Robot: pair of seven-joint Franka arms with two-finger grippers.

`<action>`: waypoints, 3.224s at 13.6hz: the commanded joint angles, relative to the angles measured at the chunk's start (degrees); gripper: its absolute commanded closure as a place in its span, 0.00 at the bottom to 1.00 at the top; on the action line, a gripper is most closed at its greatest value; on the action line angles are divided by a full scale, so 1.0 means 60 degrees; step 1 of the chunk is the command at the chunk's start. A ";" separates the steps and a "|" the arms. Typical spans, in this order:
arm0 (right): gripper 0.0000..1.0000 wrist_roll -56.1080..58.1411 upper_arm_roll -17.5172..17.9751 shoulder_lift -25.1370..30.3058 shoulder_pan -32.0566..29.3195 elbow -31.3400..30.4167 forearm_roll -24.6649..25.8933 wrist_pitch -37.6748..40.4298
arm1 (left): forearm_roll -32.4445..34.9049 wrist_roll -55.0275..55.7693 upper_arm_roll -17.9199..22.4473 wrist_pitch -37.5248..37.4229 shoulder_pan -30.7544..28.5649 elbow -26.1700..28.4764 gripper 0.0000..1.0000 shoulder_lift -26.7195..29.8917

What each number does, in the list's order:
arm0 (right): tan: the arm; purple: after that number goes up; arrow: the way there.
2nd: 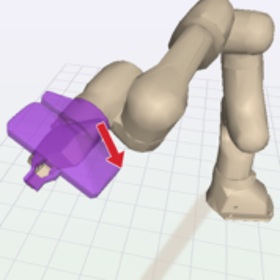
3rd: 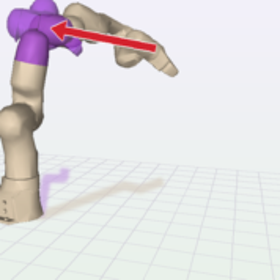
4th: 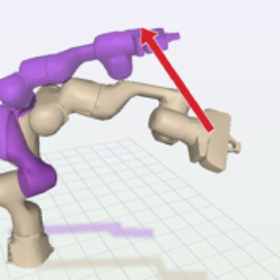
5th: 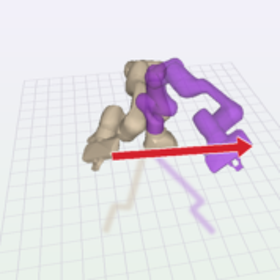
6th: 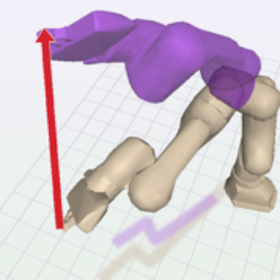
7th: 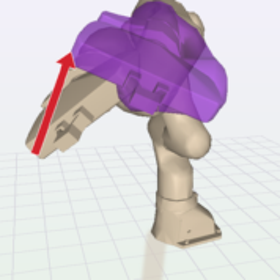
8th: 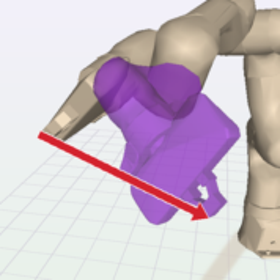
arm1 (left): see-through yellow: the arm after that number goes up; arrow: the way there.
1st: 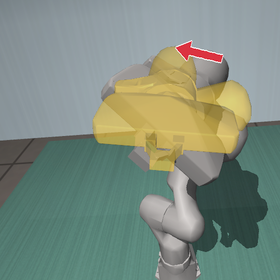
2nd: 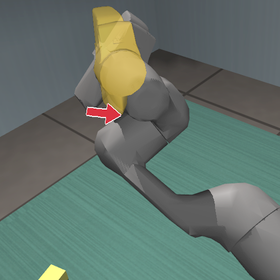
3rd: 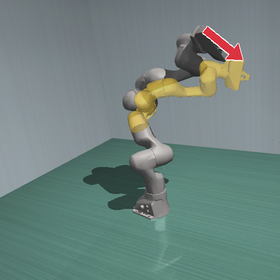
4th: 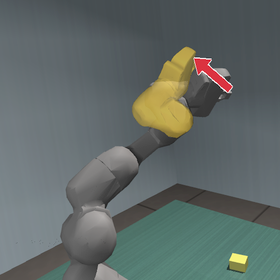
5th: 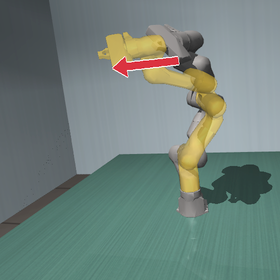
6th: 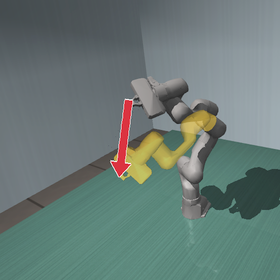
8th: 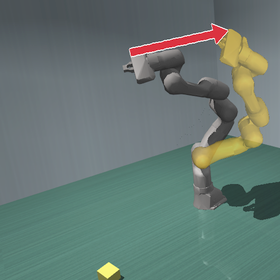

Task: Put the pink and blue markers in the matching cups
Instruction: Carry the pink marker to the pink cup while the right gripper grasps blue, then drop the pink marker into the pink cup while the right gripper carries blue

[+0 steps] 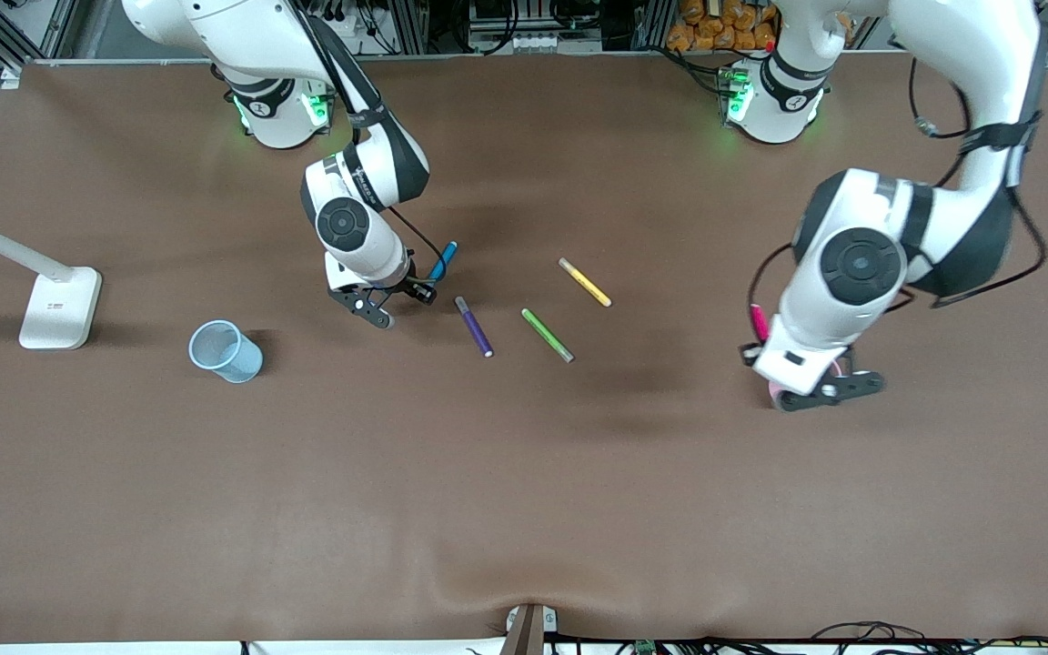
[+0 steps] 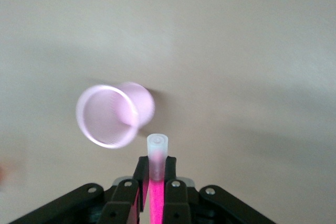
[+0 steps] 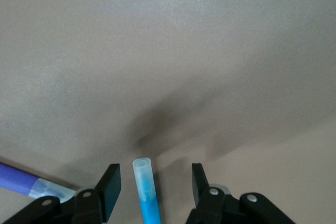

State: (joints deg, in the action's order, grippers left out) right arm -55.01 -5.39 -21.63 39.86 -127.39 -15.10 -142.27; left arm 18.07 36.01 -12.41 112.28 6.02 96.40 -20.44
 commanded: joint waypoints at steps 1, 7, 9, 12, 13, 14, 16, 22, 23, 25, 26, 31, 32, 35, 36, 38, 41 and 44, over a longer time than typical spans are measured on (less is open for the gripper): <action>0.40 -0.0251 -0.0053 -0.0071 0.0241 -0.0140 -0.0208 -0.0311 | 0.0985 0.0020 -0.0099 0.0400 -0.0649 0.0090 1.00 0.0066; 0.52 -0.0500 -0.0053 -0.0218 0.0461 -0.0140 -0.0209 -0.0487 | 0.1735 0.0866 -0.0099 0.1879 -0.1297 0.0193 1.00 -0.0065; 0.60 -0.0573 -0.0068 -0.0277 0.0636 -0.0140 -0.0209 -0.0517 | 0.1750 0.1365 -0.0070 0.2406 -0.1282 0.0295 1.00 -0.0095; 0.89 -0.0617 -0.0068 -0.0350 0.0696 -0.0140 -0.0194 -0.0663 | 0.2056 0.2636 -0.0055 0.3636 -0.1311 0.1099 1.00 -0.0007; 0.91 -0.0632 -0.0068 -0.0379 0.0754 -0.0140 -0.0194 -0.0678 | 0.2594 0.2888 -0.0070 0.3697 -0.1340 0.1275 1.00 0.0037; 0.91 -0.0632 -0.0068 -0.0409 0.0783 -0.0125 -0.0194 -0.0692 | 0.2933 0.3094 -0.0099 0.3872 -0.1500 0.1495 1.00 0.0081; 1.00 -0.0632 -0.0068 -0.0409 0.0783 -0.0125 -0.0194 -0.0780 | 0.3140 0.3344 -0.0070 0.4748 -0.1560 0.2051 1.00 0.0154; 1.00 -0.0500 -0.0141 0.0176 0.0652 0.0284 -0.0106 0.0113 | 0.5514 0.5571 -0.0158 0.4943 -0.1546 0.2961 1.00 0.0256; 1.00 -0.0471 -0.0213 0.0322 0.0623 0.0459 -0.0077 0.0403 | 0.5514 0.5600 -0.0158 0.4914 -0.1546 0.3005 1.00 0.0300; 1.00 -0.0078 -0.0491 0.0542 0.0608 0.0869 -0.0033 0.1325 | 0.5514 0.5935 -0.0187 0.4885 -0.1517 0.3151 1.00 0.0344; 1.00 0.0186 -0.0754 0.0732 0.0608 0.1001 0.0098 0.1648 | 0.5500 0.6126 -0.0216 0.4870 -0.1502 0.3312 1.00 0.0432; 1.00 0.1038 -0.2115 0.2094 0.0564 0.1222 0.2978 0.2369 | 0.5514 0.6363 -0.0290 0.4855 -0.1502 0.3664 1.00 0.0477; 1.00 0.1154 -0.2409 0.2270 0.0535 0.1222 0.3463 0.2311 | 0.5514 0.6377 -0.0290 0.4855 -0.1502 0.3694 1.00 0.0477; 1.00 0.2674 -0.3302 0.2506 0.0505 0.1295 0.3877 0.2267 | 0.5500 0.6377 -0.0290 0.4855 -0.1502 0.3680 0.70 0.0462; 1.00 0.3157 -0.3552 0.2521 0.0505 0.1296 0.4357 0.2107 | 0.5500 0.6363 -0.0290 0.4855 -0.1502 0.3665 0.45 0.0462; 1.00 0.3802 -0.4181 0.2579 0.0491 0.1296 0.5004 0.1449 | 0.5500 0.6275 -0.0290 0.4855 -0.1531 0.3607 0.00 0.0491; 1.00 0.6318 -0.4769 0.2623 0.0141 0.1223 0.5021 0.0235 | 0.5456 0.6086 -0.0290 0.4841 -0.1560 0.3460 0.00 0.0549; 1.00 0.8137 -0.4770 0.2609 -0.0431 0.0742 0.5021 -0.1346 | 0.4903 0.5325 -0.0304 0.4315 -0.1560 0.3154 0.00 0.0637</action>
State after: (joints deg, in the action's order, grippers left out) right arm -11.21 -34.42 -7.55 38.77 -119.83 13.59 -145.71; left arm 49.26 70.84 -13.92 140.32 -2.97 115.92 -18.17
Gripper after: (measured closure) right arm 0.837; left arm 0.000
